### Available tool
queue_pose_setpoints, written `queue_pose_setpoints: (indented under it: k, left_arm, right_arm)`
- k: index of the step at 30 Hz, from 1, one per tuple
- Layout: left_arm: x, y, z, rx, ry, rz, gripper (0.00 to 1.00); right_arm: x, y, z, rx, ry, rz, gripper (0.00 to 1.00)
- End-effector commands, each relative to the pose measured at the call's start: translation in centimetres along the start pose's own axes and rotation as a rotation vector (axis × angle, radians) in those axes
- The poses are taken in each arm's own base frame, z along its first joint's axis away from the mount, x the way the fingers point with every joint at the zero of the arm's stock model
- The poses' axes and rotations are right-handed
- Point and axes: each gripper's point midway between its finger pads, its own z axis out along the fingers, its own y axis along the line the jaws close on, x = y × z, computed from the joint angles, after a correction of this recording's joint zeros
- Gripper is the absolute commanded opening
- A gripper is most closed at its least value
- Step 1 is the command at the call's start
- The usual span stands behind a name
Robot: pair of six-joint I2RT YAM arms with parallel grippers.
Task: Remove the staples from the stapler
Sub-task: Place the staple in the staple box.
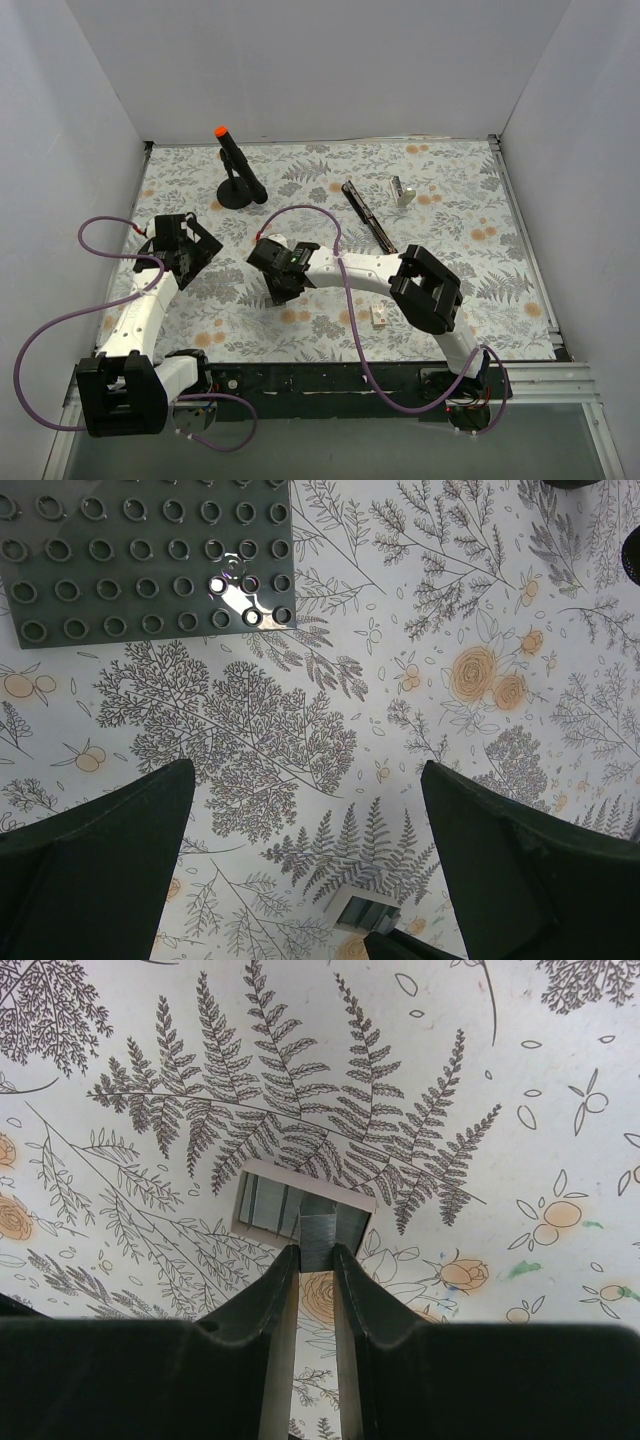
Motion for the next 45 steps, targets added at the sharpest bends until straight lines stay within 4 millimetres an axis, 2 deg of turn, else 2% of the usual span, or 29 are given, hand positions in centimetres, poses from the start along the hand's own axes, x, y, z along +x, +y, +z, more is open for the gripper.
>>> queue_pose_setpoints:
  k: [1, 23, 45]
  left_arm:
    - [-0.29, -0.54, -0.25, 0.023, -0.012, 0.017, 0.98]
    - [-0.18, -0.82, -0.36, 0.037, -0.009, 0.023, 0.98]
    - [-0.20, -0.98, -0.49, 0.043, -0.012, 0.029, 0.98]
  right_arm:
    - [-1.20, 0.57, -0.74, 0.012, -0.041, -0.001, 0.25]
    - [-0.83, 0.70, -0.56, 0.049, -0.026, -0.015, 0.25]
    - [-0.90, 0.61, -0.31, 0.078, -0.026, -0.026, 0.31]
